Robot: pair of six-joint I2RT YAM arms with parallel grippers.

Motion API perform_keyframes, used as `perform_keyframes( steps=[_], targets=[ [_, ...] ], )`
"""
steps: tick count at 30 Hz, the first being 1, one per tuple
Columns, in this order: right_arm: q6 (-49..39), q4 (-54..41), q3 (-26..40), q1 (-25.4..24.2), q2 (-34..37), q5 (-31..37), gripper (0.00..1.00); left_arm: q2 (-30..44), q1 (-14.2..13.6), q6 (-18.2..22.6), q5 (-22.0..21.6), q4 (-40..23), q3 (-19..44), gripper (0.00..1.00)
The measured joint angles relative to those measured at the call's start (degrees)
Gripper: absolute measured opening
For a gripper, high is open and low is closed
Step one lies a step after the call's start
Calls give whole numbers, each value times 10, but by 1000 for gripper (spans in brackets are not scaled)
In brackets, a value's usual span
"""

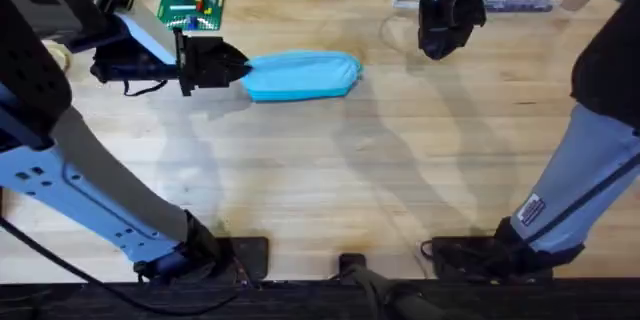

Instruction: Unzip the bag, pick up the pens from the table one at a time and place them inside, then zip the bag closed.

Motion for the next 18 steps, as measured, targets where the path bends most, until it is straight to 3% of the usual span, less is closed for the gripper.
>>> perform_keyframes(
  steps=[8,18],
  targets=[
    [0,-8,-5,3,-22,0,32,0,0,0,0,0,0,41],
    [-3,-11,-6,66,-161,0,32,0,0,0,0,0,0,41]
  ],
)
